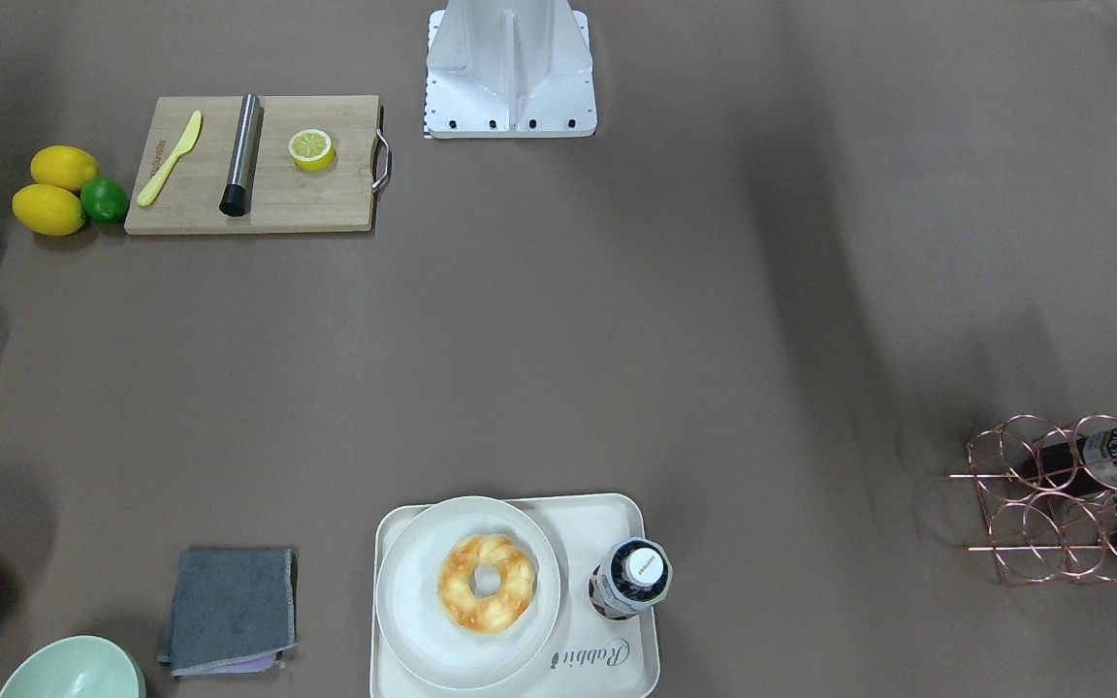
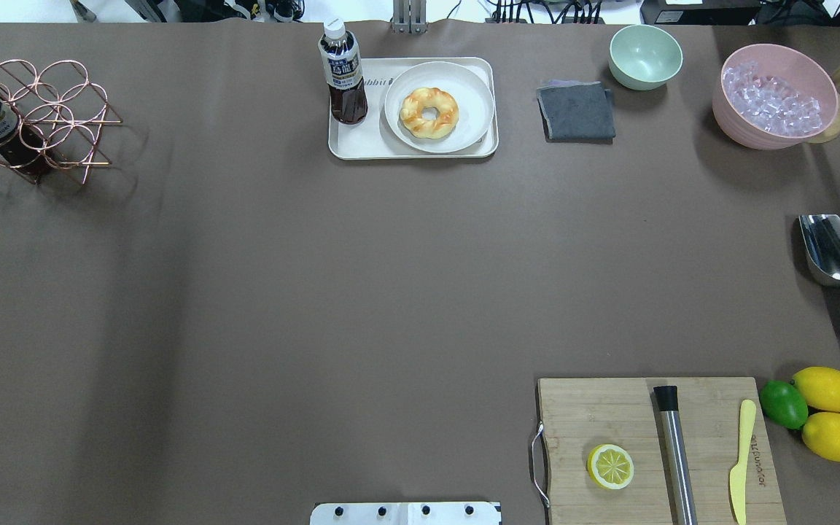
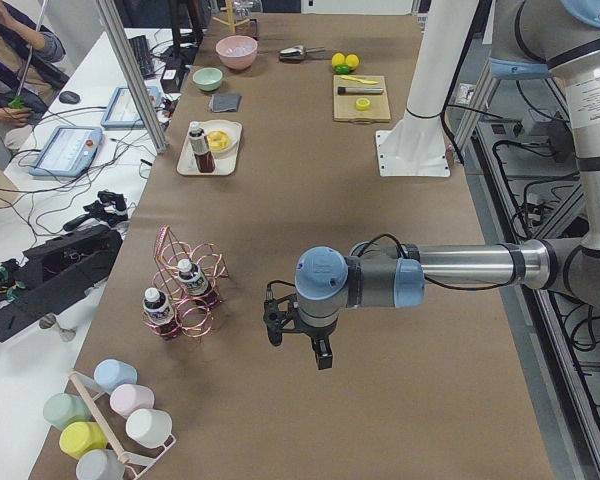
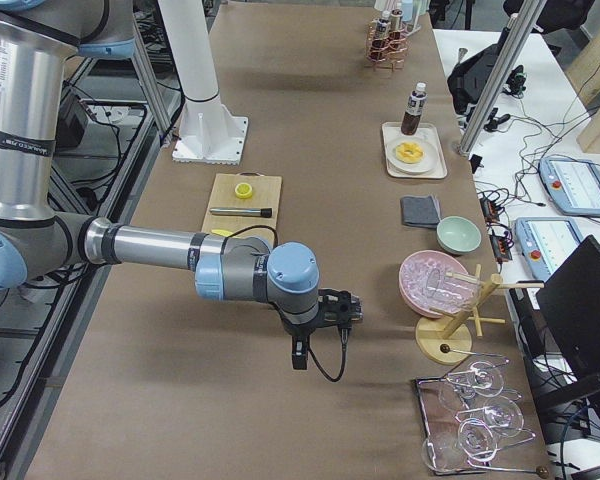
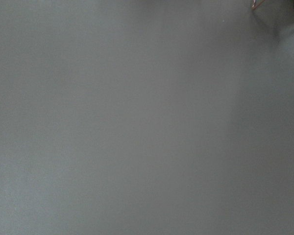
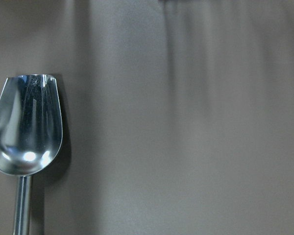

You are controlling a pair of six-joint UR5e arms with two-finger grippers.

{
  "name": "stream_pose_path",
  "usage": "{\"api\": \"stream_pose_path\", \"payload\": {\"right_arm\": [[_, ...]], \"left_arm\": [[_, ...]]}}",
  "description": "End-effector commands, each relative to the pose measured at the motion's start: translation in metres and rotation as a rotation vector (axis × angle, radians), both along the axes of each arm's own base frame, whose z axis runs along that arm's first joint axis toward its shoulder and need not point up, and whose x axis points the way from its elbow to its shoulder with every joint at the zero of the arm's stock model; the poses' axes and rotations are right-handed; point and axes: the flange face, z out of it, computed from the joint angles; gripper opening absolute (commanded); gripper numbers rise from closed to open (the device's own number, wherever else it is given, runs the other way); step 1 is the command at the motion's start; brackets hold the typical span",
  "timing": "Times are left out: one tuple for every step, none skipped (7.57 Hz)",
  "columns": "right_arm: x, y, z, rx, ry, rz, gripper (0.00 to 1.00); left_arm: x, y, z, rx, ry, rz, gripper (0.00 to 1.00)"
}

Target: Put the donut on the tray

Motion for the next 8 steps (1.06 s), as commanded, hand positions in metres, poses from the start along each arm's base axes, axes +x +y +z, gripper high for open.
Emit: {"api": "stream_pose_path", "payload": {"right_arm": [[-0.005, 0.008, 0.012, -0.043, -0.08, 0.002, 1.0], [-0.012, 0.006, 0.014, -0.089, -0.192, 0.005, 1.0], [-0.017, 0.004, 0.008, -0.154, -0.285, 0.032, 1.0], [-0.016, 0.006, 0.008, -0.209, -0.262, 0.079, 1.0], [-0.011, 0.007, 0.013, -0.233, -0.188, 0.102, 1.0], [0.0, 0.004, 0.012, -0.201, -0.004, 0.102, 1.0], [0.005, 0.005, 0.007, -0.183, 0.056, 0.098, 1.0], [0.003, 0.004, 0.005, -0.181, 0.03, 0.094, 1.0]], "left_arm": [[0.0, 0.001, 0.004, -0.007, 0.0, 0.002, 0.99], [0.001, 0.002, 0.005, -0.009, 0.0, 0.003, 0.99], [0.002, 0.002, 0.006, -0.012, 0.001, 0.007, 0.99], [0.004, 0.002, 0.006, -0.012, 0.001, 0.013, 0.99], [0.004, 0.002, 0.006, -0.012, 0.001, 0.013, 0.99], [0.005, 0.002, 0.006, -0.012, 0.001, 0.014, 0.99], [0.005, 0.002, 0.007, -0.013, 0.001, 0.014, 0.99], [0.005, 0.002, 0.006, -0.012, 0.001, 0.014, 0.99]]}}
